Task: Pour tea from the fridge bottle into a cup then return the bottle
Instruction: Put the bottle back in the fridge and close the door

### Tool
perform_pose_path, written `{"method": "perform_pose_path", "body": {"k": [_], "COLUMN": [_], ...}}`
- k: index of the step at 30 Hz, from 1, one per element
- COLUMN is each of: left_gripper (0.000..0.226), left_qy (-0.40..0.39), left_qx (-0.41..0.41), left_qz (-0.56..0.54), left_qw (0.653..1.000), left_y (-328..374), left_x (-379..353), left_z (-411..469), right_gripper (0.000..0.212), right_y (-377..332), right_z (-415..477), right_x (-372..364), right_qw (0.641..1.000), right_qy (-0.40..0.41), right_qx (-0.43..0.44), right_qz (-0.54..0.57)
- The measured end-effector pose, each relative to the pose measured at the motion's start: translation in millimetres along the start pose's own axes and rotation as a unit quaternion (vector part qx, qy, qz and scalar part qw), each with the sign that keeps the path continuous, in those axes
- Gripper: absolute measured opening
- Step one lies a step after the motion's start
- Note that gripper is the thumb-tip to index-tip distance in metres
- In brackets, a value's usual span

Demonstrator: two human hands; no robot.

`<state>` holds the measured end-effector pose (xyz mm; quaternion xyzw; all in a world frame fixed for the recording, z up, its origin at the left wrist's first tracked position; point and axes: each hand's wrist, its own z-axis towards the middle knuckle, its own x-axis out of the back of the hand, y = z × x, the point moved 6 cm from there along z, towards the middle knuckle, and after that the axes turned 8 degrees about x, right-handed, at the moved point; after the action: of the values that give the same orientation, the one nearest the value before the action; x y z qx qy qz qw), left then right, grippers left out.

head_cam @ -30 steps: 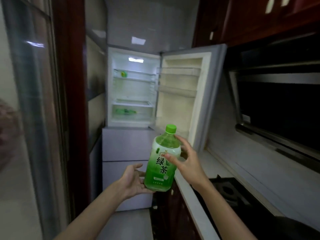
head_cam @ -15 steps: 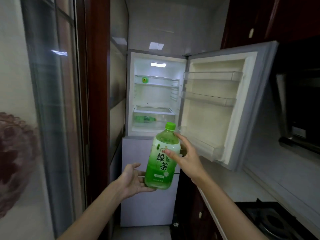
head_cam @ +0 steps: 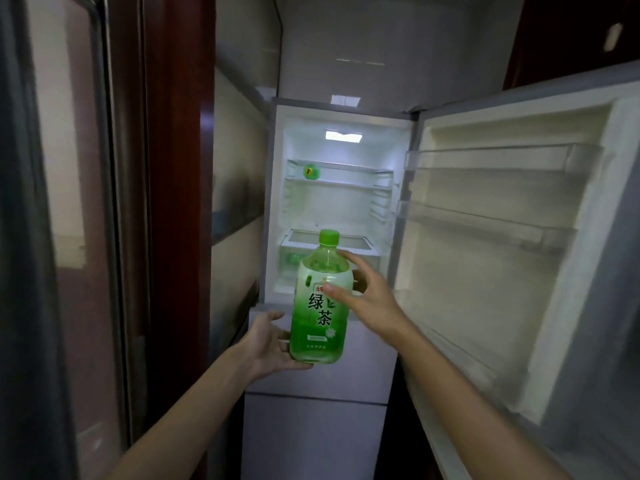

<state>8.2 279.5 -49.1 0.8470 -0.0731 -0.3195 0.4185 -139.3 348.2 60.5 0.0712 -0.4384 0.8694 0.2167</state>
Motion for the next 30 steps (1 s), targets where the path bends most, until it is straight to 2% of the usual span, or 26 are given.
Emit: {"method": "perform_pose_path", "body": {"k": [8, 17, 21, 25, 30], "left_gripper": [0.061, 0.051, 0.053, 0.063, 0.059], "left_qy": [0.019, 0.028, 0.021, 0.002, -0.013], "left_qx": [-0.022, -0.011, -0.011, -0.008, -0.012], "left_qz": [-0.013, -0.01, -0.01, -0.011, -0.001], "left_qw": [0.999, 0.999, 1.0, 1.0, 1.0], "left_y": [62, 112, 143, 180, 232], "left_x": [-6, 2, 4, 5, 3], "left_z": [74, 156, 202, 252, 312], "right_gripper": [0.053, 0.057, 0.064, 0.057, 0.056], "right_y": [57, 122, 156, 190, 229], "right_z": [93, 165, 205, 253, 317], "right_x": [13, 15, 19, 24, 31], "right_qw": [1.0, 0.999, 0.999, 1.0, 0.999], "right_qy": [-0.015, -0.009, 0.006, 0.009, 0.029], "right_qx": [0.005, -0.012, -0.015, -0.012, -0.019], "right_qz": [0.026, 0.052, 0.038, 0.028, 0.032]}}
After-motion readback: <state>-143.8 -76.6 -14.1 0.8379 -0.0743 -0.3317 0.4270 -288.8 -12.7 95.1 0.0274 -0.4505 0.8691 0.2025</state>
